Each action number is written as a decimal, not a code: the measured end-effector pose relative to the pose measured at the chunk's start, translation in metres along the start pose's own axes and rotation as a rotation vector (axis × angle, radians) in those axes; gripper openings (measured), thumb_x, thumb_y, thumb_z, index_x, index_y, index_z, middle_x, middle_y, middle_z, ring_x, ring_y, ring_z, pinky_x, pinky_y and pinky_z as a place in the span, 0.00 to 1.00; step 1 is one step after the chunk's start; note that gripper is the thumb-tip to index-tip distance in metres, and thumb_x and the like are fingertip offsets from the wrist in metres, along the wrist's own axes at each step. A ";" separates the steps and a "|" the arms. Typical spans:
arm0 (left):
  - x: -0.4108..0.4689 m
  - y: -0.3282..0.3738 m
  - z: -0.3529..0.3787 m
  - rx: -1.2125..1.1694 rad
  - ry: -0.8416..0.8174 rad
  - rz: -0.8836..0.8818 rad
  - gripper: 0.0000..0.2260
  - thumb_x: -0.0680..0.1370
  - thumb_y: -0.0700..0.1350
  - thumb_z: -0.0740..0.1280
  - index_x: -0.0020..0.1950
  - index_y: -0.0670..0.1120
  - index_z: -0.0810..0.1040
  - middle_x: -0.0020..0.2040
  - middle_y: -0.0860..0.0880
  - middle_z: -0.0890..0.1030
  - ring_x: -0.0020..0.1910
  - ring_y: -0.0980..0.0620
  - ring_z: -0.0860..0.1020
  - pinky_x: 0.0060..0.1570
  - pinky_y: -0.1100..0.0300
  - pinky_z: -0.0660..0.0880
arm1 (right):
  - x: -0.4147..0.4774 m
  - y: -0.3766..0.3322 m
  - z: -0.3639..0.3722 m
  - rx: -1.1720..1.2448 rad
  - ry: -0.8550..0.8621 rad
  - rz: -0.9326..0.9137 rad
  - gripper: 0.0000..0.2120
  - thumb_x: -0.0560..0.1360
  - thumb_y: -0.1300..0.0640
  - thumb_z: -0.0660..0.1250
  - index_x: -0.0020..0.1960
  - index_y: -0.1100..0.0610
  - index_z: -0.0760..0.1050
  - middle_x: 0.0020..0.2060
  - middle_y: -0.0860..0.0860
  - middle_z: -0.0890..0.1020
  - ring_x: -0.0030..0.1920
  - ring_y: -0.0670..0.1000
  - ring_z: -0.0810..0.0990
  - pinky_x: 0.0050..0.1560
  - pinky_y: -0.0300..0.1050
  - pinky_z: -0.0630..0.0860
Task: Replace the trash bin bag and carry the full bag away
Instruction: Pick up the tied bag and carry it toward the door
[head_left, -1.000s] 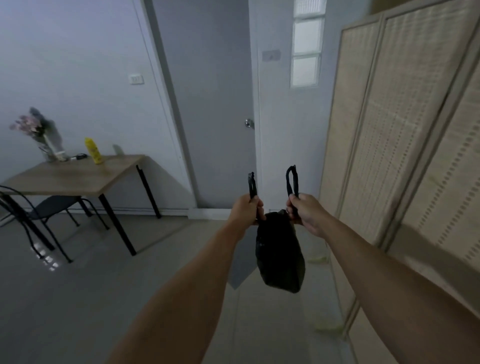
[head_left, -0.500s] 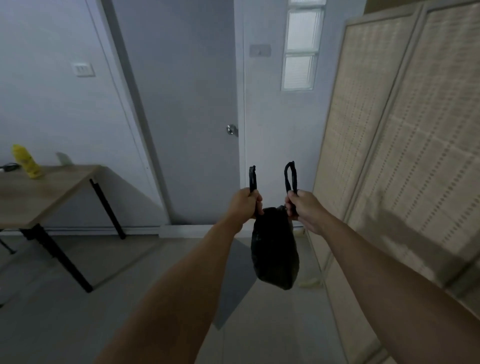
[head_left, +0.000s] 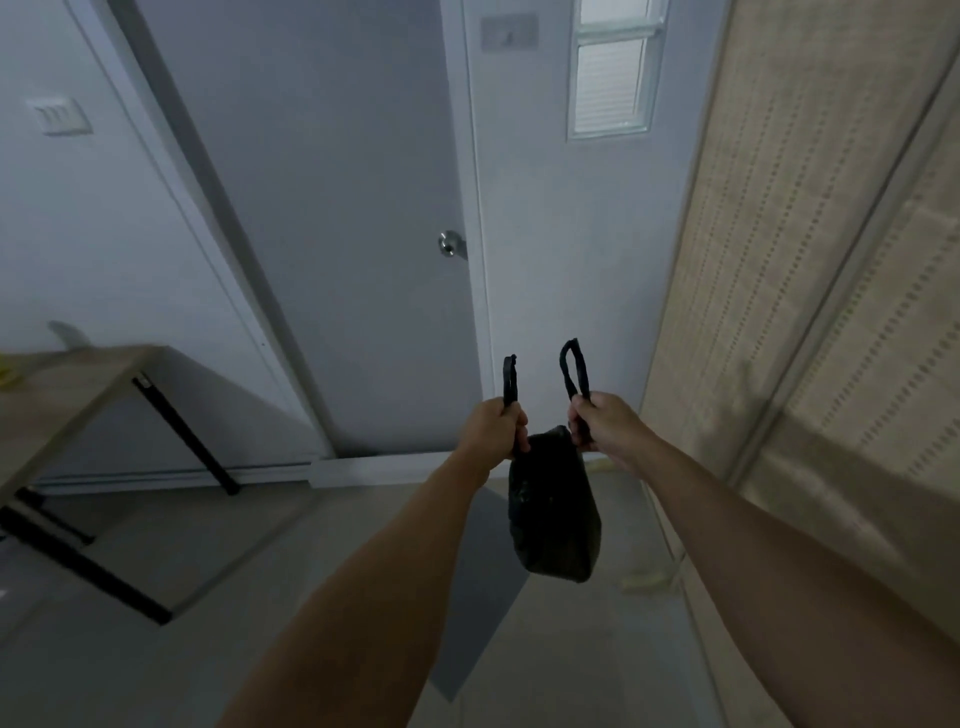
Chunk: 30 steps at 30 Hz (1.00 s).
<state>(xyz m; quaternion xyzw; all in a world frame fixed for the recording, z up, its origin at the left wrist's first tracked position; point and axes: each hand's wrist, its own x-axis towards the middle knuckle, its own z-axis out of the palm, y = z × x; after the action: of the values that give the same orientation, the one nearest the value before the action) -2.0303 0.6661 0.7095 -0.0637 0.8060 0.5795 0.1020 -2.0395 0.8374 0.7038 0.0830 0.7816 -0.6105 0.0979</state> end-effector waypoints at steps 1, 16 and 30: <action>0.013 0.000 0.002 0.006 0.002 -0.014 0.14 0.85 0.42 0.56 0.41 0.43 0.73 0.33 0.45 0.77 0.32 0.49 0.77 0.47 0.48 0.80 | 0.013 -0.001 -0.002 0.004 -0.011 0.008 0.17 0.82 0.55 0.54 0.38 0.58 0.72 0.34 0.55 0.77 0.37 0.55 0.77 0.48 0.54 0.77; 0.237 -0.058 0.042 0.025 -0.104 -0.183 0.13 0.84 0.41 0.55 0.41 0.43 0.72 0.31 0.46 0.77 0.31 0.50 0.77 0.41 0.55 0.74 | 0.235 0.055 -0.011 0.011 -0.023 0.206 0.16 0.82 0.56 0.56 0.39 0.60 0.73 0.39 0.58 0.81 0.40 0.56 0.81 0.51 0.55 0.80; 0.424 -0.202 0.145 -0.079 -0.229 -0.441 0.13 0.86 0.40 0.53 0.44 0.43 0.71 0.32 0.46 0.75 0.31 0.50 0.75 0.37 0.58 0.75 | 0.410 0.223 -0.025 0.011 -0.020 0.470 0.17 0.82 0.56 0.55 0.41 0.63 0.74 0.34 0.58 0.79 0.37 0.55 0.80 0.41 0.48 0.78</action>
<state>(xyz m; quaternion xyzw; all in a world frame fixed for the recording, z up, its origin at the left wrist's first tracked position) -2.3841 0.7451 0.3777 -0.1758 0.7324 0.5779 0.3141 -2.3822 0.9191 0.3964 0.2571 0.7364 -0.5760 0.2445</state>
